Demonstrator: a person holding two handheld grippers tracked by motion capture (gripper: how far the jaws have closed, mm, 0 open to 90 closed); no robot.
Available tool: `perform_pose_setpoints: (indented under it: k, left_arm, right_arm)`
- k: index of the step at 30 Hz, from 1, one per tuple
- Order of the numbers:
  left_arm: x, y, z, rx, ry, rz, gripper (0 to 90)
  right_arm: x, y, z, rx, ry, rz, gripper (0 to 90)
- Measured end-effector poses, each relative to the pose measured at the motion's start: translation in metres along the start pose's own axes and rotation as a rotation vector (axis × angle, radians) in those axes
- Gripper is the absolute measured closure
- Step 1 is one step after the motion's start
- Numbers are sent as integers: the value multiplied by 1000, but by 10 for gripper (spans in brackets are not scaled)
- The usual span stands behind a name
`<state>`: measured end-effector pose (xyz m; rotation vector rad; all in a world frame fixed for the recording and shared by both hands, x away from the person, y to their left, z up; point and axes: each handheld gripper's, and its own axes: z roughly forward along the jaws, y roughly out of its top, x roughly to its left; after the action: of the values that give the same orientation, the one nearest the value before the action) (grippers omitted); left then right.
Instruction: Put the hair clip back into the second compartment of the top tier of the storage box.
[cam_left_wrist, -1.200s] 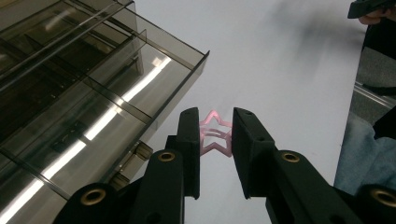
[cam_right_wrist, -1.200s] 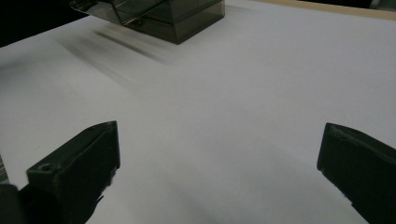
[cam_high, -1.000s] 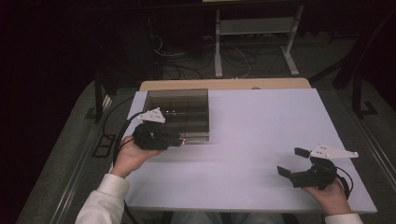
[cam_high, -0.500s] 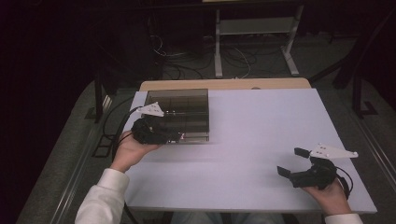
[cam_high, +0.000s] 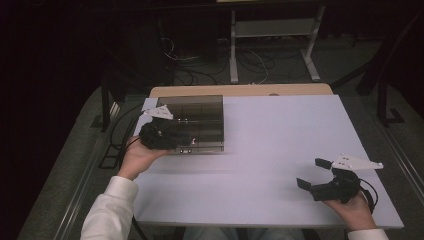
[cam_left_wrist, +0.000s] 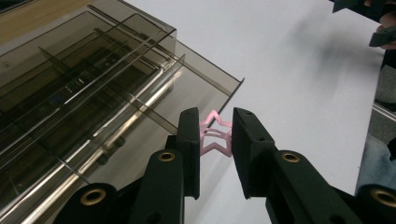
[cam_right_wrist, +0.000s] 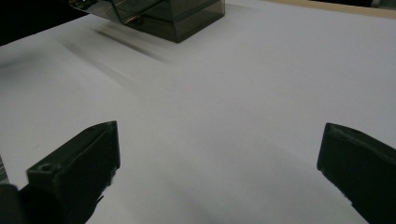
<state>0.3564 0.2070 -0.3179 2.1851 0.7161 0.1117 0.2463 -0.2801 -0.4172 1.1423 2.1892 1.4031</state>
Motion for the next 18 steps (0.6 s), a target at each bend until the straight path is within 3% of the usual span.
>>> perform_pose_setpoints:
  k: [18]
  left_arm:
    - [15, -2, 3, 1, 30, -44, 726]
  right_arm:
    - [0, 0, 0, 3, -2, 0, 0]
